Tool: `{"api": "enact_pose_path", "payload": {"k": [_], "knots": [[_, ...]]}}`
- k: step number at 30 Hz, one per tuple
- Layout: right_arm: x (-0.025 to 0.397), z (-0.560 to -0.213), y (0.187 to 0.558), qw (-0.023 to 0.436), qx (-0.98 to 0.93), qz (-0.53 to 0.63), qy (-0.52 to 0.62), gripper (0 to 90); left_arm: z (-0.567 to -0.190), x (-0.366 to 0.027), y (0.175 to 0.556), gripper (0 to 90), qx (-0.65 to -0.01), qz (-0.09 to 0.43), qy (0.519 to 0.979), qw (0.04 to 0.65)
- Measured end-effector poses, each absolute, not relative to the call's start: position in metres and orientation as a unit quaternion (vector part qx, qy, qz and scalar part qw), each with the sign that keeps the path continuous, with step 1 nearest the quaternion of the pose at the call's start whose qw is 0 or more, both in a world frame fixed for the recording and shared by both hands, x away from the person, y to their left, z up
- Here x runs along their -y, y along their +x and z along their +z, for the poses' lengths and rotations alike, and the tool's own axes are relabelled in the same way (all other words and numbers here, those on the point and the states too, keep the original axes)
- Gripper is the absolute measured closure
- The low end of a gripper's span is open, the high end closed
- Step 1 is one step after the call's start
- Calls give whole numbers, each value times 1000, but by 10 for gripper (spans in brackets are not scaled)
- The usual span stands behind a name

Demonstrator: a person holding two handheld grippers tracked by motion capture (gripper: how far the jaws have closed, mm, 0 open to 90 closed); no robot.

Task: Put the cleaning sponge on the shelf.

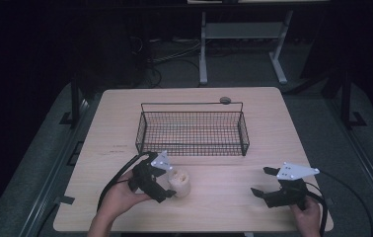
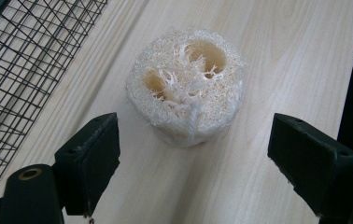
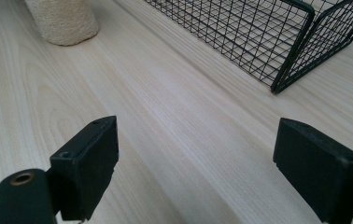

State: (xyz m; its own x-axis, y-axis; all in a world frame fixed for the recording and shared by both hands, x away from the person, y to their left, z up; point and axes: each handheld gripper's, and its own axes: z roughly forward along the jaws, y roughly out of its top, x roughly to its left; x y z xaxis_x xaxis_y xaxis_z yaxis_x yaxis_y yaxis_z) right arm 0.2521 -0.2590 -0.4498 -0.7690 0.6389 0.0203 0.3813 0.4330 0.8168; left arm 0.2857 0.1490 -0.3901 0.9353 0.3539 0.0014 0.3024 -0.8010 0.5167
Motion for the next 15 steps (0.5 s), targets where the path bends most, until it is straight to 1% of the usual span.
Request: {"api": "enact_pose_path", "payload": {"k": [15], "knots": [[258,-450,252,146,-833,437,304,136,-395,-143,292,162,-178,44,948,261]]}}
